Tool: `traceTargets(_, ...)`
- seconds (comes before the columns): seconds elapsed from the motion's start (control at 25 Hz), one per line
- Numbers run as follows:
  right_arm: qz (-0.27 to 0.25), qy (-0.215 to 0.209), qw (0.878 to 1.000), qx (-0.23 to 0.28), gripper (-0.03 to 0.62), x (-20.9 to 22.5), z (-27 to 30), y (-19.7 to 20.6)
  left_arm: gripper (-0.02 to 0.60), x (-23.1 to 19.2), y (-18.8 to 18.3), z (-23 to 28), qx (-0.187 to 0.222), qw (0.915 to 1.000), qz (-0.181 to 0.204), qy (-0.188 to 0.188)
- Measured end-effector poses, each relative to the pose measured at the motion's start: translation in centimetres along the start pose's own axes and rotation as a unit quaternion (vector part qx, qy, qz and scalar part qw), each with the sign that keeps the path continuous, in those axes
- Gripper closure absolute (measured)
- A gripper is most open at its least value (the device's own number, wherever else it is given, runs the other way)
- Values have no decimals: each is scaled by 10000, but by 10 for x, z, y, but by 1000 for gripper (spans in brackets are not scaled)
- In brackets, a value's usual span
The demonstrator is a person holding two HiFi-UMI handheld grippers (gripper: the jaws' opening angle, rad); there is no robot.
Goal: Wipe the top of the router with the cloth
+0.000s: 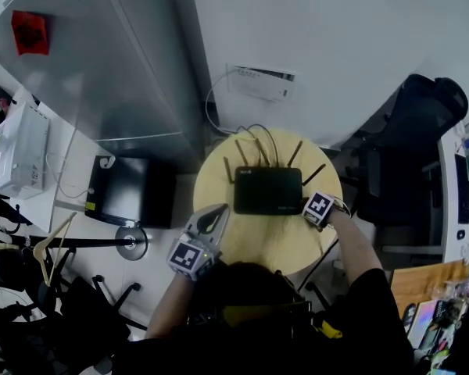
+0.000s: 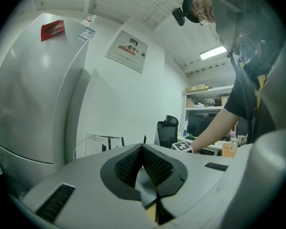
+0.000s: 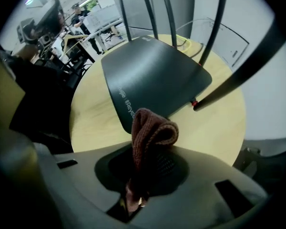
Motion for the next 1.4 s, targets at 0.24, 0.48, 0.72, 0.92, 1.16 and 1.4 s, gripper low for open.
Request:
traceTargets(0.24, 1296, 229, 9912, 171, 536, -9, 4, 3, 584, 0, 3, 4, 0, 9997, -62, 215)
traceTargets(0.48, 1794, 275, 9832, 177, 536, -27, 6, 5, 584, -7, 1, 8, -55, 9984, -43, 557)
traceTargets(0.72, 2305, 475, 9709, 442, 536, -43, 8, -2, 584, -12, 0, 10, -4, 9972, -88, 739)
traceTargets(0.92, 2717, 460, 9608, 319, 536, -50, 9, -5, 584, -19, 0, 8, -7, 9959, -163, 893)
traceTargets(1.16, 3479, 9, 9358, 573, 536, -54, 12, -4, 584, -30, 2, 3, -9, 9951, -175, 971)
traceTargets(1.4, 3517, -113, 9335, 685, 536, -73, 15, -21, 584, -41, 0, 0, 58, 9938, -133, 1099)
Point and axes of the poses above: the fingertips, and each gripper's own axes: z forward along the fingers, x to its right, y out of its underside, the point moved 6 cm from there along -z, backward along the fingers, and after that the axes turned 2 degrees about y, right-handed, at the moved point
